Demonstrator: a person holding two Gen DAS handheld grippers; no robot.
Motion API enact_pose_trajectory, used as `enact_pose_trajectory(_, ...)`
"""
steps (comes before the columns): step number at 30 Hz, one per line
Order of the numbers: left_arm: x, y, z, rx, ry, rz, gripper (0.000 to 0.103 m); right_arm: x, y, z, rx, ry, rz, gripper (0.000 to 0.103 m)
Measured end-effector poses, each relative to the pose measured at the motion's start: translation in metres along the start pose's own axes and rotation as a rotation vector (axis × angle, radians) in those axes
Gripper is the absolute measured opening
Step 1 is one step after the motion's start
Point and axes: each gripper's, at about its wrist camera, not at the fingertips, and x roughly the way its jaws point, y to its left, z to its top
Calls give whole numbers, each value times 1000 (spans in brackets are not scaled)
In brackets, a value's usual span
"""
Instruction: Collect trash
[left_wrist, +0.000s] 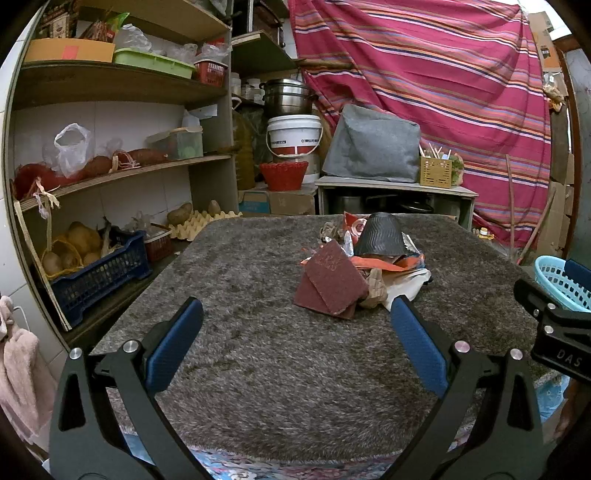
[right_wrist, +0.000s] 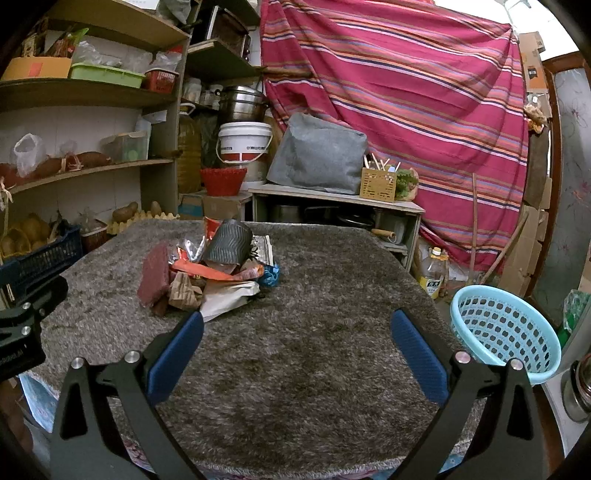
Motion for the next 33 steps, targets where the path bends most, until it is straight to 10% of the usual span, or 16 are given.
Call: enact_pose_trajectory(33, -2, 7, 3, 3, -4, 4, 98, 0, -4, 4, 4, 1, 0, 99)
